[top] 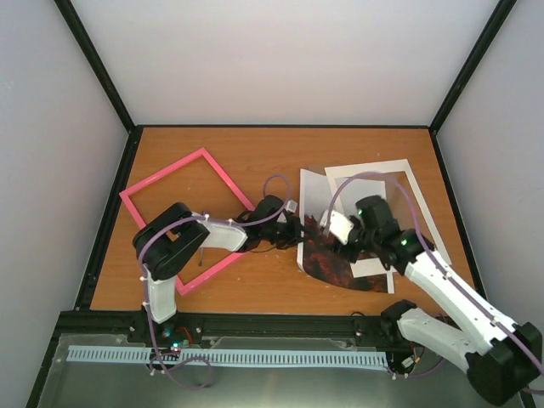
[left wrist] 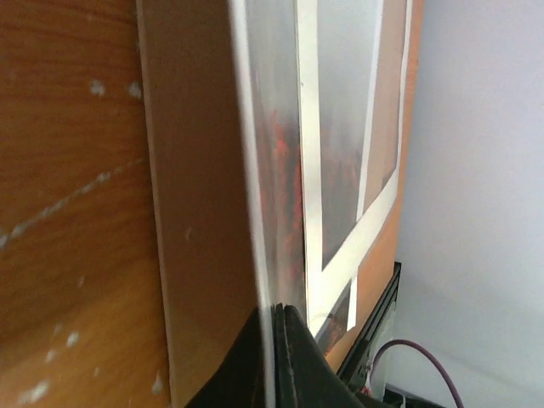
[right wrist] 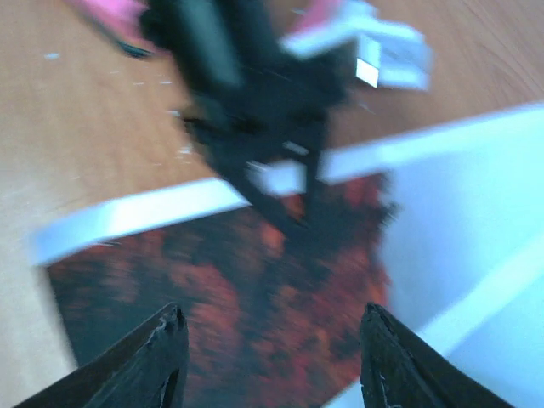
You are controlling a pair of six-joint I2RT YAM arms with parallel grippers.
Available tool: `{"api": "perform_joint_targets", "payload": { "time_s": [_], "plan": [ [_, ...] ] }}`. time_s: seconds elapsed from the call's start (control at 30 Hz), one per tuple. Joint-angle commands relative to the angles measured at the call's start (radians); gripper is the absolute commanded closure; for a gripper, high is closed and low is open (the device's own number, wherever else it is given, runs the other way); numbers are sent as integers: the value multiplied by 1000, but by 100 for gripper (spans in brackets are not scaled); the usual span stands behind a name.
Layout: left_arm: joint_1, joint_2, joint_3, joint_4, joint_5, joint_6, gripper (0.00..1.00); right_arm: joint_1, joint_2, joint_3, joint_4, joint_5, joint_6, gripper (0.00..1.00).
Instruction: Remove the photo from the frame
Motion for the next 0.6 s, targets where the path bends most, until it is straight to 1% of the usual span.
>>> {"api": "perform_joint_targets", "payload": {
  "time_s": [0.0,0.07,0.1,0.13,0.27,0.4,0.5,0.57],
  "plan": [
    [7,-149,-71,-26,-42,52,99,-246,87,56,42,-174,10,46],
    [7,-218,-102,-77,-68,82,99,-317,151,73,74,-161,35,48],
    [7,-258,-110,-115,-82,106,99,-332,181,76,95,-135,47,48],
    [7,-298,-113,-162,-97,132,99,-373,206,76,109,-117,60,48],
    [7,-499,-124,-413,-225,218,99,-435,262,93,118,-87,102,48],
    [7,-713,-101,-671,-399,283,99,-462,238,121,99,-48,153,48],
    [7,-853,-41,-829,-515,332,99,-491,211,178,51,-71,218,47],
    [7,-910,13,-891,-571,369,99,-511,195,208,23,-108,274,44]
  ]
}}
